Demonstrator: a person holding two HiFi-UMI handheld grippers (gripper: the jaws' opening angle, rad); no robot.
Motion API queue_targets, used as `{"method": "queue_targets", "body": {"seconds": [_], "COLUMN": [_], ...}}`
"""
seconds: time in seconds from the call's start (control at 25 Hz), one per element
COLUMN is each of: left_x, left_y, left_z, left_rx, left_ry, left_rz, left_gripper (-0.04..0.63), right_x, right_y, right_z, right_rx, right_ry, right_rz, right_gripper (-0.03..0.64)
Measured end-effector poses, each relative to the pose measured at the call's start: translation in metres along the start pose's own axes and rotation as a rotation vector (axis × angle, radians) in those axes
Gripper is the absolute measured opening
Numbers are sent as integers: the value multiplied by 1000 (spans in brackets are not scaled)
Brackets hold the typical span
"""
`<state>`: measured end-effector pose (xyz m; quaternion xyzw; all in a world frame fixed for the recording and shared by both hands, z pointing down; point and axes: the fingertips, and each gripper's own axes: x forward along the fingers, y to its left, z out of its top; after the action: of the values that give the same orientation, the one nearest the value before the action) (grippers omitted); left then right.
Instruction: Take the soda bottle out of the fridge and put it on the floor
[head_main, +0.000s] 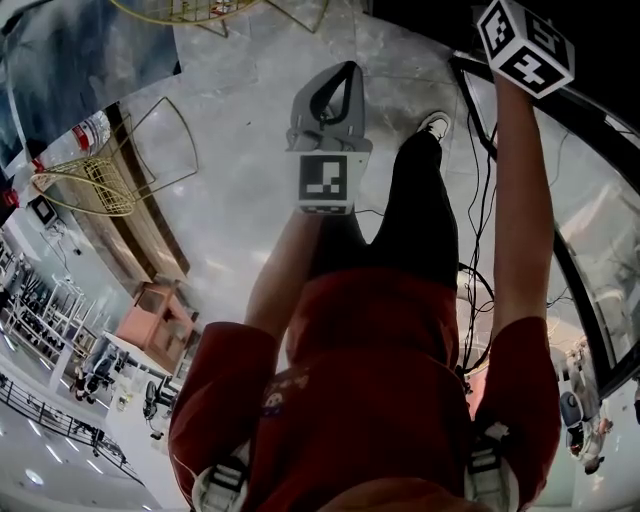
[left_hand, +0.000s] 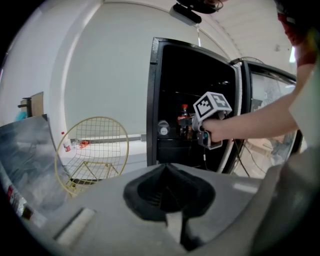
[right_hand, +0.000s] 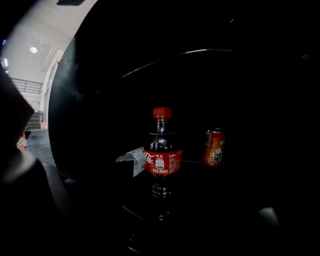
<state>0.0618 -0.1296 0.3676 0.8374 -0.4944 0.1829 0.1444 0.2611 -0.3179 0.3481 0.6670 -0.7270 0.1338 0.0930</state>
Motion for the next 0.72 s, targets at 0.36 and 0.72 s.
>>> {"method": "queue_targets", "body": {"seconds": [0.36, 0.72], "left_x": [-7, -12], "left_y": [1, 5], "left_z": [-6, -14], "left_rx": [-2, 18], "left_ry": [29, 44], "left_rz": [10, 27], "left_gripper": [0, 0], "right_x": [27, 36], "right_y": [-7, -14], "right_z": [2, 2], "right_rx": [3, 8], "right_ry": [31, 25], "right_rz": [-12, -22], "right_gripper": [313, 307]}}
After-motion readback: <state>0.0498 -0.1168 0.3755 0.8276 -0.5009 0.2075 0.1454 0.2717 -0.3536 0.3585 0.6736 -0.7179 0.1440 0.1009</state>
